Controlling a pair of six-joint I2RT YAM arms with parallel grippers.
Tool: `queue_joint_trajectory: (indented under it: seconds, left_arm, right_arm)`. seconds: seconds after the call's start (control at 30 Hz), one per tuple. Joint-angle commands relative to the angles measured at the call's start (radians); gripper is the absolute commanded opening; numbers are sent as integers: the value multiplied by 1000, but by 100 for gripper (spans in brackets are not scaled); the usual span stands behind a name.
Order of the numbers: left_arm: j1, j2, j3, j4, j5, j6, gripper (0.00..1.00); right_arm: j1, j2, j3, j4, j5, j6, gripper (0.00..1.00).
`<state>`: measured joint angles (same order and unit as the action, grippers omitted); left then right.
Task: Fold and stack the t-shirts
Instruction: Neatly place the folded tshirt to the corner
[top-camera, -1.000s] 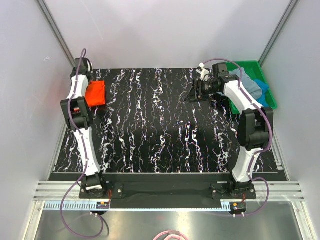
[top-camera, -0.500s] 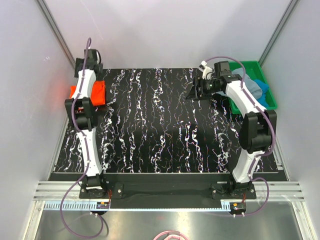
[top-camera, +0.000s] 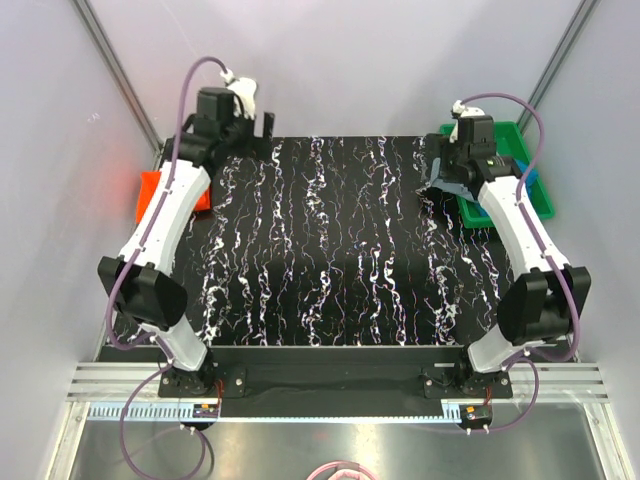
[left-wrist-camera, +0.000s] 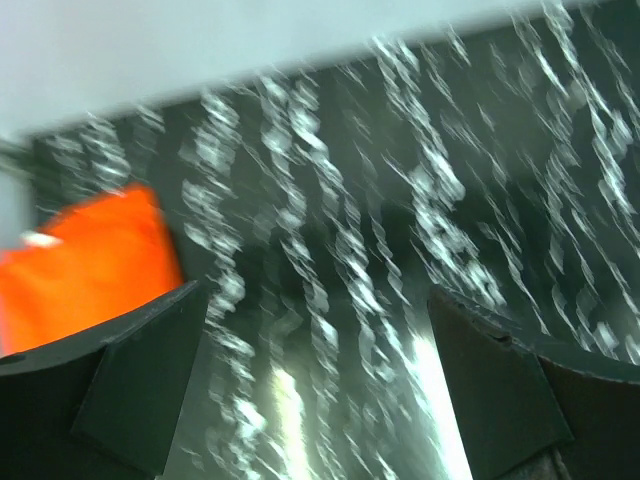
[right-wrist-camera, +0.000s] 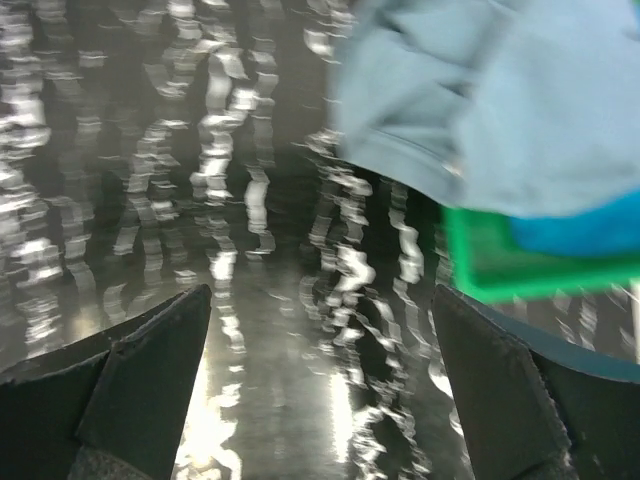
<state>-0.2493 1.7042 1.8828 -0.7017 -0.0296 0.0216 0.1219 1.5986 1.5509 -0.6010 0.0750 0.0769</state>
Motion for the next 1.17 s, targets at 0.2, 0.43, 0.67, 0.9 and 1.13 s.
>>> queue_joint_trajectory:
  seconds: [0.2, 0.43, 0.67, 0.9, 1.13]
  left_arm:
    - [-41, -115, -318, -15, 191, -98, 99]
    - [-68, -129, -366, 8, 129, -38, 99]
    - [-68, -74, -306, 15, 83, 3, 99]
    - [-77, 14, -217, 11, 33, 20, 99]
    - [-120, 51, -177, 19, -43, 35, 99]
  right_arm:
    - [-1, -212, -218, 70, 292, -69, 100]
    - [1, -235, -276, 113, 333, -124, 100]
    - [1, -141, -241, 168, 364, -152, 100]
    - [1, -32, -163, 221, 374, -190, 100]
    - [1, 43, -80, 228, 371, -174, 100]
